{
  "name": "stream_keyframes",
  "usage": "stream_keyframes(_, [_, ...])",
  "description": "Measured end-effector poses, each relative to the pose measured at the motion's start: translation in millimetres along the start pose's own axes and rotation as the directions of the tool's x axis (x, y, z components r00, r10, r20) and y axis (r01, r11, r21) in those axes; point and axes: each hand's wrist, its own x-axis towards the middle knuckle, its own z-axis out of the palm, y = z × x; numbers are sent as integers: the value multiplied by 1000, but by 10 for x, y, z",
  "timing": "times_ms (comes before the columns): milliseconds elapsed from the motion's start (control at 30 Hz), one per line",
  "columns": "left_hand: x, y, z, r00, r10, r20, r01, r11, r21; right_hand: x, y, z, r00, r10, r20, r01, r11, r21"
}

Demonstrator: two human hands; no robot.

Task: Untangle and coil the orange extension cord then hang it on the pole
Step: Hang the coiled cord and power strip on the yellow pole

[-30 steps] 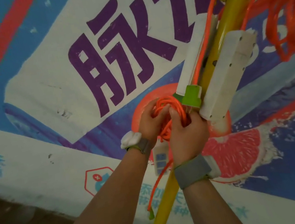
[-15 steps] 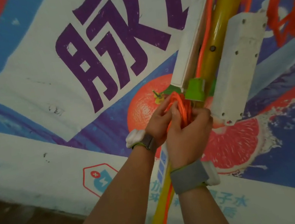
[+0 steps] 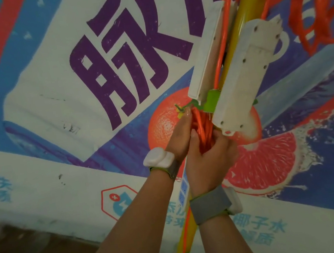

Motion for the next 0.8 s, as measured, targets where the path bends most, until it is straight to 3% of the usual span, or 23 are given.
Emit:
stream_keyframes(67, [42,27,-3,1000,10,-15,-12,995,-100,-14,-29,-1,1000,9,-1,-9,1000,12])
stream_keyframes(200, [86,13,7,993,-118,-8,113,962,-249,-17,-7,2,999,27,33,-30,997,74])
stream_keyframes(433, [-46,-149,25,984,-38,-171,23,996,-84,-118,38,-47,999,-41,29,38,995,95])
stream_keyframes(500, [-82,-186,22,959,-112,-260,93,992,-85,-153,39,-64,998,-55,8,54,994,94])
stream_keyframes(600, [-70,-282,-77,969,-135,-207,99,980,-173,-173,22,-63,999,-34,9,33,996,81])
stream_keyframes(667, [-74,-255,-87,976,-122,-179,105,989,-101,-185,17,-65,1000,-26,18,25,998,58])
stream_keyframes(800, [-106,-242,-84,941,-176,-288,150,982,-113,-218,17,-124,1000,-14,10,14,999,46])
